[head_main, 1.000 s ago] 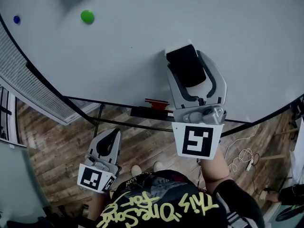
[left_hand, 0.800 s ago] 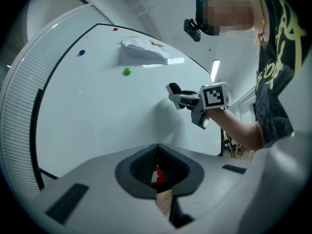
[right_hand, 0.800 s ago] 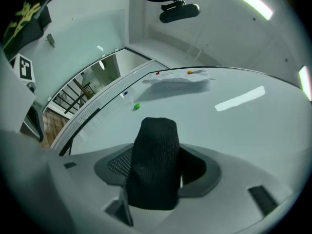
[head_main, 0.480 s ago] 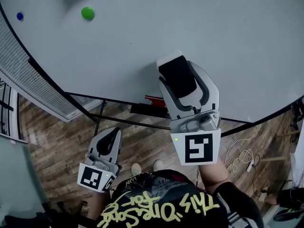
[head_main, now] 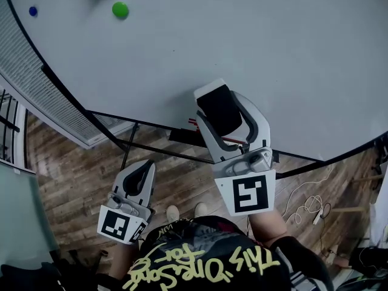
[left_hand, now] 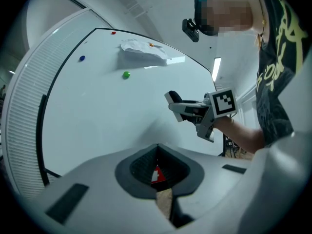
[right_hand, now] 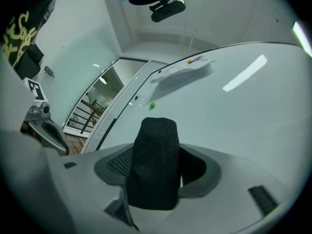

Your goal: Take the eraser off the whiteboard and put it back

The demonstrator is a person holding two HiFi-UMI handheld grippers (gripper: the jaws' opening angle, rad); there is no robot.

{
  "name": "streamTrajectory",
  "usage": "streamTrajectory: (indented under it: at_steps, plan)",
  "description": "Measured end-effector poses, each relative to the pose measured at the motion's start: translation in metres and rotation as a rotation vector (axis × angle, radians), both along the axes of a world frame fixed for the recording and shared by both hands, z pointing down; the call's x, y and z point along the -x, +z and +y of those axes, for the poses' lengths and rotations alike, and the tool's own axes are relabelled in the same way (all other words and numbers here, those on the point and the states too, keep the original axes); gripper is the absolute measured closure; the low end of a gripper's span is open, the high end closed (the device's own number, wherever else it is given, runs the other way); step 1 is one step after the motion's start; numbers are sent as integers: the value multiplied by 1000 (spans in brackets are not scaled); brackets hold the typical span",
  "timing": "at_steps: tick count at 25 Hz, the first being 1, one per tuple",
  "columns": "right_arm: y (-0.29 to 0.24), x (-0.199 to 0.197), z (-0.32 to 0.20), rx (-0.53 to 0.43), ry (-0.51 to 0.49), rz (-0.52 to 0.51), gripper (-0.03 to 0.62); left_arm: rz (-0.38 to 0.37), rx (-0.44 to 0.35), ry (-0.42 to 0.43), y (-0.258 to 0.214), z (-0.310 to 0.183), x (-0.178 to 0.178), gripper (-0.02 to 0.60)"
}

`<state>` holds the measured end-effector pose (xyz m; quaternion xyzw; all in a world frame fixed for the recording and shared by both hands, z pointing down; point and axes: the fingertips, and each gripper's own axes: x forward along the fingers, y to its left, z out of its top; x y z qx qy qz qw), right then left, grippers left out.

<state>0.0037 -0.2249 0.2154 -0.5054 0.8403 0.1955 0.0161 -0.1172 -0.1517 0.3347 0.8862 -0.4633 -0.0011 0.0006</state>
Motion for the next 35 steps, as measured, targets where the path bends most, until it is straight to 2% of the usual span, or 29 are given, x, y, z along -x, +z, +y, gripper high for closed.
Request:
streamTrajectory:
  at_steps: [18, 35]
  plan:
    - [37, 33, 9, 96, -176, -40, 330, 9, 12, -21, -3, -3, 6, 575]
    - [65, 48, 20, 161, -252, -58, 330, 17, 8, -11, -5, -5, 5, 575]
